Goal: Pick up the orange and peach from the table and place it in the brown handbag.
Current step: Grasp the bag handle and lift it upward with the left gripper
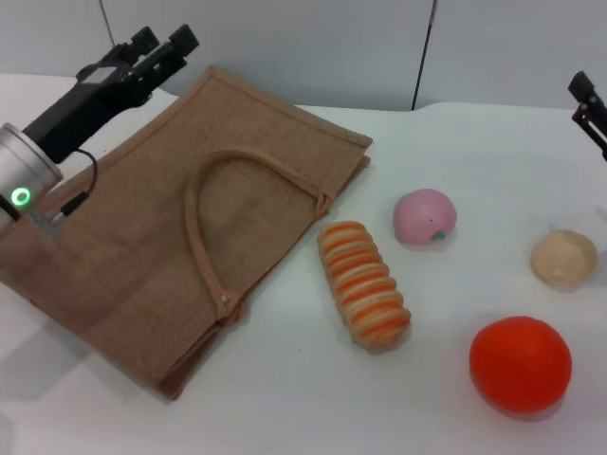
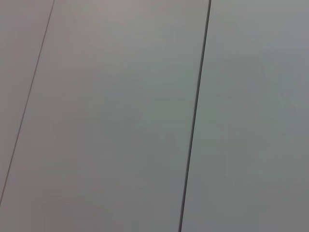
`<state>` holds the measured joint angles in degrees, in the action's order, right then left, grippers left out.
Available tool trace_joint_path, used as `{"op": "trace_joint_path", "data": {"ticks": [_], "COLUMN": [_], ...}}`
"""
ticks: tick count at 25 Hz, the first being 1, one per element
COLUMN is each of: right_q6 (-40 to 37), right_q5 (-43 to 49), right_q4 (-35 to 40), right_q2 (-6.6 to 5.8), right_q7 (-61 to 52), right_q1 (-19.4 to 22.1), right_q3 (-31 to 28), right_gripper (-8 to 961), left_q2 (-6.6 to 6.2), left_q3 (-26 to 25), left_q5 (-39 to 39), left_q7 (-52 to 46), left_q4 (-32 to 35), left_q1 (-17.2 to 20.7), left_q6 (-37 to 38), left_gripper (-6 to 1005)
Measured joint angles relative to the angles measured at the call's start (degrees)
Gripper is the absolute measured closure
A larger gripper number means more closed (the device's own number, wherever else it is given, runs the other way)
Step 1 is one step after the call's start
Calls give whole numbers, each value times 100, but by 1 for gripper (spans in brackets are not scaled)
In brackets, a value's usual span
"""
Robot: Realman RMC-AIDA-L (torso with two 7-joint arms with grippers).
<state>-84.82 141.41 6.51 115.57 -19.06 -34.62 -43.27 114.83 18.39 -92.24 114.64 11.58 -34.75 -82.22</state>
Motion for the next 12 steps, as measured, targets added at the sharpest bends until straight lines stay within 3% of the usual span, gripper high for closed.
{"op": "trace_joint_path", "data": {"ticks": [4, 12], "right_q6": [0, 0], "right_q5": [-1, 0], "right_q4": [0, 15], "right_q2": [0, -9], "right_q7": [-1, -1], "right_q1": [0, 0], "right_q3": [15, 21], "right_gripper": [195, 195], "left_q2": [-131, -459], "left_q3": [41, 43], "left_q5": [562, 2721], "left_q7": [-1165, -3845], "left_q4": [486, 1693], "left_q1": [-50, -384], "left_q6": [411, 736], "left_gripper": [142, 142]}}
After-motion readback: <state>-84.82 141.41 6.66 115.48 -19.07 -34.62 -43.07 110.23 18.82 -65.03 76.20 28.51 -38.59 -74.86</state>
